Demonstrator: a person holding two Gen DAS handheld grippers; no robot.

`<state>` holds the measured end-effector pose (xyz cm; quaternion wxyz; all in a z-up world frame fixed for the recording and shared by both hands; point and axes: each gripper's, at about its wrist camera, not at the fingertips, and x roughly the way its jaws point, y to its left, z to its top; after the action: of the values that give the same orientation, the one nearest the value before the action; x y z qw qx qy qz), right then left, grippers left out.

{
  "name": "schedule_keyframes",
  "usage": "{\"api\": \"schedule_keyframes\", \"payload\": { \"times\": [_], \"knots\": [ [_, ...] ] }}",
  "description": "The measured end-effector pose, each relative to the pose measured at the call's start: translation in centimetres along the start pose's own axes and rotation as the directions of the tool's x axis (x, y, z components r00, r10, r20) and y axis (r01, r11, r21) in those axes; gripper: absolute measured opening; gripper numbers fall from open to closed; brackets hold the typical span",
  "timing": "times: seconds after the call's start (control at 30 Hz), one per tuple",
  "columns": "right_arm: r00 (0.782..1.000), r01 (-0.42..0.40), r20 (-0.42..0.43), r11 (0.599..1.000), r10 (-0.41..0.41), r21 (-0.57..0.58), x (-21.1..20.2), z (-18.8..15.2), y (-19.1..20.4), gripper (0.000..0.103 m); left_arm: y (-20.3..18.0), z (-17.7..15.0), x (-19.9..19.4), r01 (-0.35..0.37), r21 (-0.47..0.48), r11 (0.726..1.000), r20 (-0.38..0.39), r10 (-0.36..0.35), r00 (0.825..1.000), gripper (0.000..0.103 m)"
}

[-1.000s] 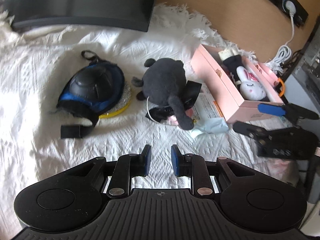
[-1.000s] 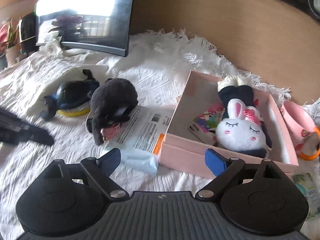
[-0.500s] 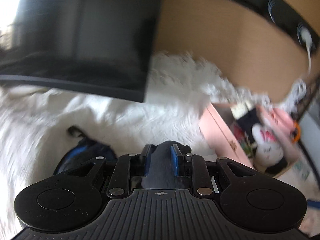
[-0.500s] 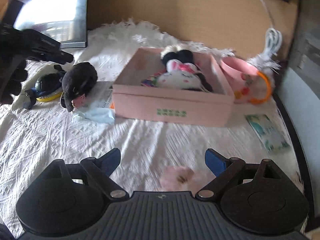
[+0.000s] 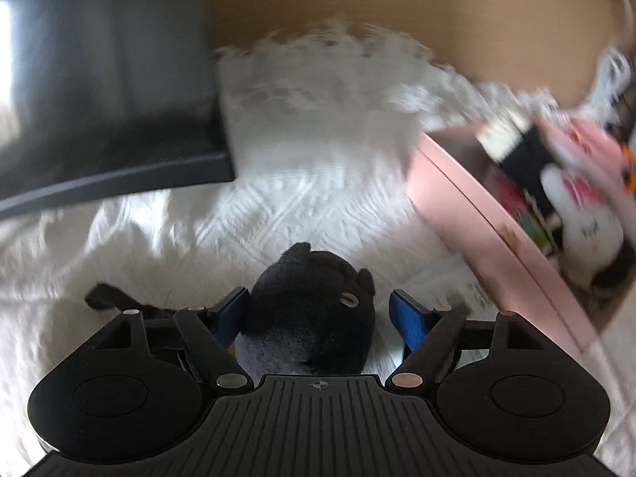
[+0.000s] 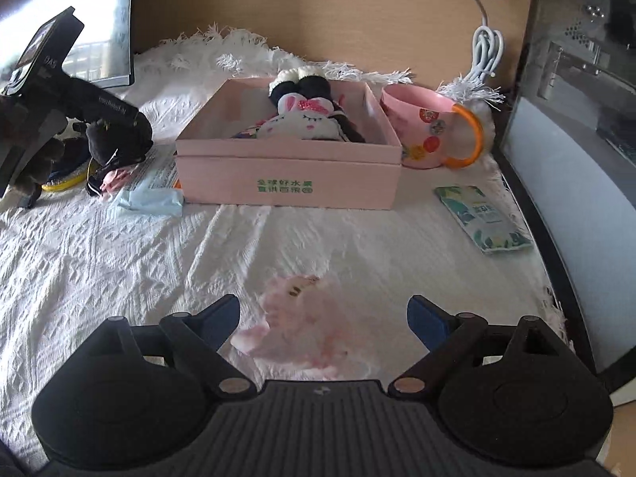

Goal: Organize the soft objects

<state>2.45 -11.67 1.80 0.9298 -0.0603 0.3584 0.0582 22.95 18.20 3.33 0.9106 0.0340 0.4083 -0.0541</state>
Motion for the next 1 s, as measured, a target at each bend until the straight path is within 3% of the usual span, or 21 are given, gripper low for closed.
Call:
{"api": "schedule_keyframes", "payload": {
  "times": [0.17,0.27,0.3,0.33,0.43,0.5,0.8,1.0],
  "knots": [
    [0.998,-0.016,-0.055,1.000,0.015,-0.024,1.0,-1.1,-0.1,0.092,0.3,-1.3,0.9,-0.045,0.057,0.997,-0.013,0.045,0.999,0.073],
    [0.998,-0.028,-0.050,0.999,0.027,-0.026,1.6,-1.4,0.2,0.089,0.9,-2.2,0.4,-0.019,0.008,1.000,-0.006,0.019,1.000,0.071],
    [0.999,-0.034,-0.041,0.999,0.033,-0.031,1.6,-1.3,0.4,0.080,1.2,-2.4,-0.1,-0.003,-0.020,1.000,0.002,0.003,1.000,0.071],
    [0.998,-0.045,-0.036,0.998,0.043,-0.044,1.7,-1.1,0.6,0.062,1.6,-2.7,-0.6,0.021,-0.052,0.998,0.007,-0.021,1.000,0.070],
    [0.997,-0.065,-0.041,0.993,0.062,-0.100,2.0,-0.4,1.6,0.031,1.9,-3.6,-2.6,0.044,-0.083,0.996,0.027,-0.042,0.999,0.070],
    [0.996,-0.084,-0.034,0.989,0.080,-0.123,1.8,0.1,2.0,0.023,2.0,-4.3,-4.3,0.050,-0.089,0.995,0.039,-0.047,0.998,0.070],
    [0.989,-0.134,0.034,0.978,0.141,-0.159,-2.8,1.0,2.0,0.020,-0.3,-10.1,-12.7,0.173,-0.141,0.975,0.060,-0.166,0.984,0.070],
    [0.990,-0.123,0.044,0.982,0.131,-0.145,-5.6,0.1,1.3,0.021,-4.9,-13.2,-16.3,0.339,-0.108,0.934,-0.033,-0.344,0.938,0.070]
  ]
}}
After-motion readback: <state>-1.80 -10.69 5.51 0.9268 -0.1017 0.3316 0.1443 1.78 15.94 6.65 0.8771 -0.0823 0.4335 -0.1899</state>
